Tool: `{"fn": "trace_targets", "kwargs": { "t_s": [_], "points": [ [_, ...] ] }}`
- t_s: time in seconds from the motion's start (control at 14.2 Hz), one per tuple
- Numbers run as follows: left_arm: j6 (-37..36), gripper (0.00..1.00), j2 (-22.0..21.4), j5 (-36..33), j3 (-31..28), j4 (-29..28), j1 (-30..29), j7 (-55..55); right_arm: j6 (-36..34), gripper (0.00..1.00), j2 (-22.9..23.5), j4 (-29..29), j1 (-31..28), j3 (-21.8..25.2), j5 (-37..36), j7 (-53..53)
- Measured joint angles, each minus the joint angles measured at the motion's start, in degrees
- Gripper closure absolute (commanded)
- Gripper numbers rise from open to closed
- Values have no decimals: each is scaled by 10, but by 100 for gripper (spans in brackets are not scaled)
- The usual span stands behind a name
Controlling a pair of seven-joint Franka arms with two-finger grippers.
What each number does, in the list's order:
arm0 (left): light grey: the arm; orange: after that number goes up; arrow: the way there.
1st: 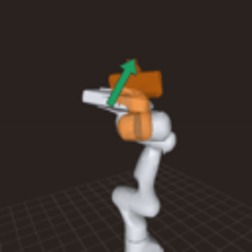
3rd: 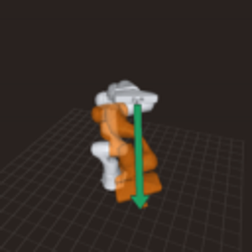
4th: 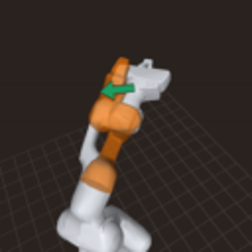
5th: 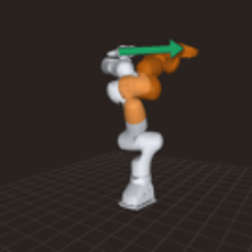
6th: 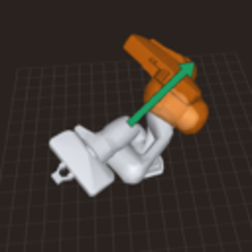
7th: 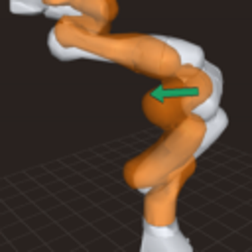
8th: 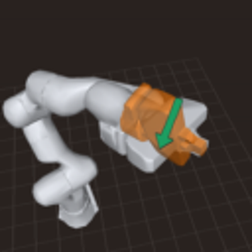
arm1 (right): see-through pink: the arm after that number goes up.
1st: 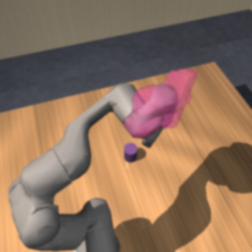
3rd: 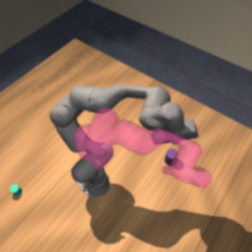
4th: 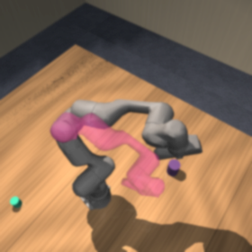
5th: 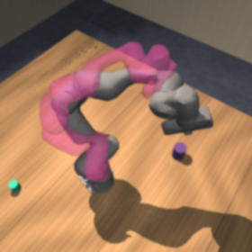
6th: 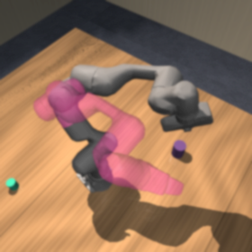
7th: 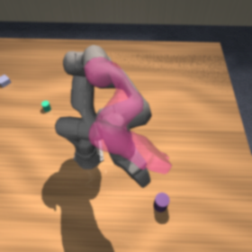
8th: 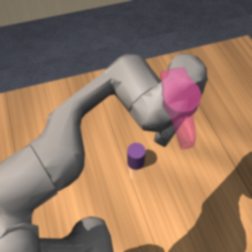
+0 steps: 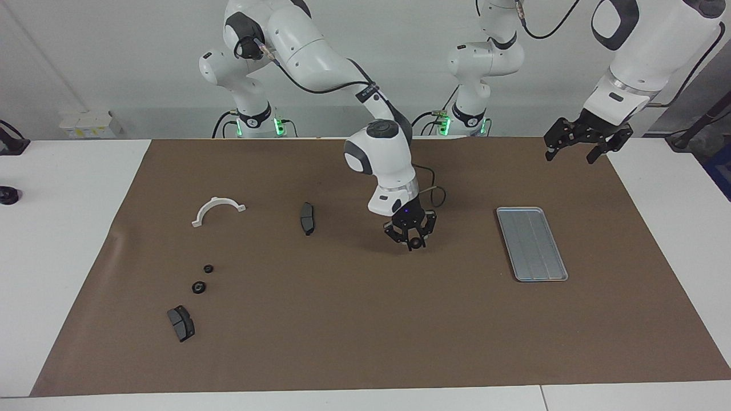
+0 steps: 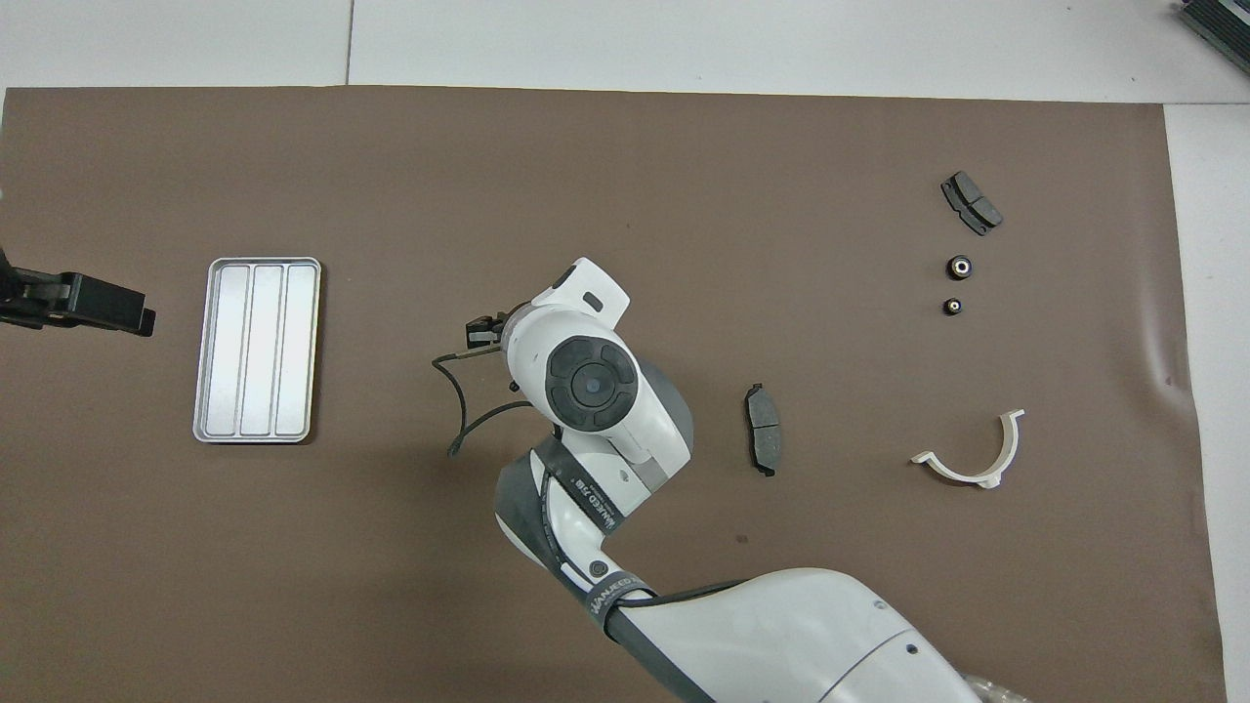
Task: Pick bearing gear from pile to tray
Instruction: 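Carry the bearing with the right gripper to the table center and release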
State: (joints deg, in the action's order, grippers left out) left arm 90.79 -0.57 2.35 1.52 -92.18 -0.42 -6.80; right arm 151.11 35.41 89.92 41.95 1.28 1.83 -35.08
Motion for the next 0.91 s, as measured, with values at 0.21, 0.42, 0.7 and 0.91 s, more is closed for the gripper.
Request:
{"fn": "trace_targets", "kwargs": {
  "t_s": [0.21,0.42,0.7,0.91],
  "points": [
    [0,0,0,0,0,0,0,0,0,21,0,0,12,2,0,-14],
    [0,0,0,0,0,0,0,0,-6,21,-1,-2,5,18,0,-17],
    [0,0,0,0,0,0,0,0,-69,21,-30,-13,-64,31,-2,-1],
    [0,0,0,0,0,0,0,0,-114,21,-61,-14,-152,31,-2,44]
  ]
}}
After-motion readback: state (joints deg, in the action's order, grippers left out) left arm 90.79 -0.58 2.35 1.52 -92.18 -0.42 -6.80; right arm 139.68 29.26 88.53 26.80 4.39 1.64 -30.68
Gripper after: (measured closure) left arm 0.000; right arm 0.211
